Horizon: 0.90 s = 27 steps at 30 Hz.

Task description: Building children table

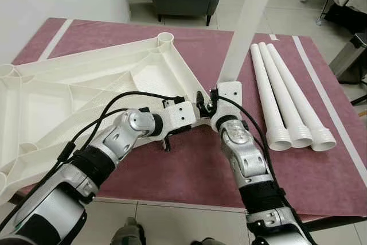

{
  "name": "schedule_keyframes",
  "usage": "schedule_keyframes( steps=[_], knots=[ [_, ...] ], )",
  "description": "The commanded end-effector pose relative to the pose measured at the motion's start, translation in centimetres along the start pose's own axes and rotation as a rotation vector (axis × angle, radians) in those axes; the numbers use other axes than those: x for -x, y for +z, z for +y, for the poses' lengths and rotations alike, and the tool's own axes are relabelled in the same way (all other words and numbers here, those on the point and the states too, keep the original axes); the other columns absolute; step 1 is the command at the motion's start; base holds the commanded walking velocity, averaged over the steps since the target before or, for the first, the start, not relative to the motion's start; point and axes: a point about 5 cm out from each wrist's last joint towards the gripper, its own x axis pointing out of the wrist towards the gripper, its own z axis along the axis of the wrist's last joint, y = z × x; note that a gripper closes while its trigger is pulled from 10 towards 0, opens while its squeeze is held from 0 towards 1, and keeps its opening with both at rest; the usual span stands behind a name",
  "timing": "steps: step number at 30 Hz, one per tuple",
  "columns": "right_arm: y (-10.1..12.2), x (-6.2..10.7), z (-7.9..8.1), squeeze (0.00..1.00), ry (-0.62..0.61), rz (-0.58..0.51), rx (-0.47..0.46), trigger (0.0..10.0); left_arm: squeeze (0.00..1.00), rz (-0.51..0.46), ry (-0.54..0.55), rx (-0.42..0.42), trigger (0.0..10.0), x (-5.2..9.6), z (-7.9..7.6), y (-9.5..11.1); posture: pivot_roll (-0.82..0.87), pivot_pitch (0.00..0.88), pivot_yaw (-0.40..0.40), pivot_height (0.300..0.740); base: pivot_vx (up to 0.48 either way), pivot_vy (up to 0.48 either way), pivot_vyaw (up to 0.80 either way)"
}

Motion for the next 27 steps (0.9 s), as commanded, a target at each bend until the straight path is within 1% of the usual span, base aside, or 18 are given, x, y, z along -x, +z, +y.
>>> schedule_keyframes(
  steps=[1, 2, 4, 5, 7, 10, 11, 12, 13, 14, 15, 17, 18, 20, 21, 22, 25, 27],
  knots=[
    [0.5, 0.1, 0.4, 0.19, 0.02, -0.031, 0.007, 10.0, 1.0, -0.038, 0.0, -0.038, 10.0, -0.1, 0.1, 0.9, 0.13, 0.075, 0.026, 0.74, 0.0, 0.0, 0.0],
    [0.8, 0.1, 0.2, 0.0, 0.032, -0.045, -0.005, 10.0, 1.0, -0.047, 0.0, -0.031, 10.0, 0.0, 0.1, 0.9, 0.13, 0.076, 0.026, 0.74, 0.0, 0.0, 0.0],
    [1.2, 0.1, -0.1, 0.0, 0.033, -0.067, -0.007, 10.0, 1.0, -0.068, 0.003, -0.022, 10.0, 0.0, 0.1, 1.0, 0.13, 0.075, 0.026, 0.74, 0.0, 0.0, 0.0],
    [1.6, 0.2, -0.6, 0.0, 0.028, -0.091, -0.013, 10.0, 1.0, -0.111, -0.002, -0.006, 10.0, 0.2, 0.1, 1.4, 0.13, 0.075, 0.027, 0.74, 0.0, 0.0, 0.0],
    [2.0, 0.3, -1.0, 0.0, 0.017, -0.111, -0.014, 10.0, 1.0, -0.15, 0.005, 0.003, 10.0, 0.5, 0.2, 1.8, 0.13, 0.074, 0.025, 0.74, 0.0, 0.0, 0.0],
    [2.2, 0.5, -1.4, 0.0, 0.002, -0.123, -0.01, 10.0, 1.0, -0.18, 0.014, 0.011, 10.0, 0.7, 0.2, 2.0, 0.13, 0.073, 0.024, 0.74, 0.0, 0.0, 0.0],
    [2.3, 0.7, -1.8, 0.0, -0.003, -0.131, -0.014, 10.0, 0.8, -0.201, -0.005, 0.02, 10.0, 1.2, 0.1, 2.2, 0.13, 0.073, 0.023, 0.74, 0.0, 0.0, 0.0],
    [2.2, 1.3, -2.2, 0.0, -0.004, -0.136, -0.014, 10.0, 0.0, -0.213, -0.017, 0.025, 10.0, 1.9, -0.1, 2.1, 0.12, 0.07, 0.022, 0.74, 0.0, 0.0, 0.0],
    [2.2, 1.3, -2.2, 0.0, -0.004, -0.136, -0.014, 10.0, 0.0, -0.213, -0.017, 0.025, 10.0, 1.9, -0.1, 2.1, 0.12, 0.07, 0.022, 0.74, 0.0, 0.0, 0.0],
    [2.0, 2.1, -2.5, 0.0, 0.007, -0.134, -0.013, 10.0, 0.0, -0.219, -0.031, 0.031, 10.0, 2.7, -0.3, 2.0, 0.12, 0.068, 0.02, 0.74, 0.0, 0.0, 0.0],
    [2.0, 2.1, -2.5, 0.0, 0.007, -0.134, -0.013, 10.0, 0.0, -0.219, -0.031, 0.031, 10.0, 2.7, -0.3, 2.0, 0.12, 0.068, 0.02, 0.74, 0.0, 0.0, 0.0],
    [1.2, 4.3, -2.8, 0.0, 0.072, -0.114, -0.017, 10.0, 0.0, -0.191, -0.005, 0.058, 10.0, 4.4, -0.6, 1.0, 0.11, 0.061, 0.019, 0.74, 0.0, 0.0, 0.0],
    [1.2, 4.3, -2.8, 0.0, 0.072, -0.114, -0.017, 10.0, 0.0, -0.191, -0.005, 0.058, 10.0, 4.4, -0.6, 1.0, 0.11, 0.061, 0.019, 0.74, 0.0, 0.0, 0.0],
    [0.6, 6.1, -3.1, 0.0, 0.116, -0.092, -0.021, 10.0, 0.0, -0.166, 0.035, 0.105, 10.0, 5.6, -0.7, 0.0, 0.11, 0.058, 0.018, 0.74, 0.0, 0.0, 0.0],
    [0.6, 6.1, -3.1, 0.0, 0.116, -0.092, -0.021, 10.0, 0.0, -0.166, 0.035, 0.105, 10.0, 5.6, -0.7, 0.0, 0.11, 0.058, 0.018, 0.74, 0.0, 0.0, 0.0],
    [0.3, 7.0, -3.5, 0.0, 0.129, -0.08, -0.015, 10.0, 0.0, -0.165, 0.06, 0.135, 10.0, 6.2, -0.7, -0.4, 0.1, 0.055, 0.018, 0.74, 0.0, 0.0, 0.0],
    [0.1, 7.7, -3.9, 0.0, 0.136, -0.067, -0.009, 10.0, 0.0, -0.162, 0.089, 0.163, 10.0, 6.7, -0.6, -0.7, 0.1, 0.053, 0.018, 0.74, 0.0, 0.0, 0.0],
    [-0.7, 9.2, -4.4, 0.0, 0.16, -0.021, 0.0, 10.0, 0.0, -0.126, 0.166, 0.202, 10.0, 7.7, -0.5, -1.7, 0.09, 0.037, 0.018, 0.74, 0.0, 0.0, 0.0]
  ],
)
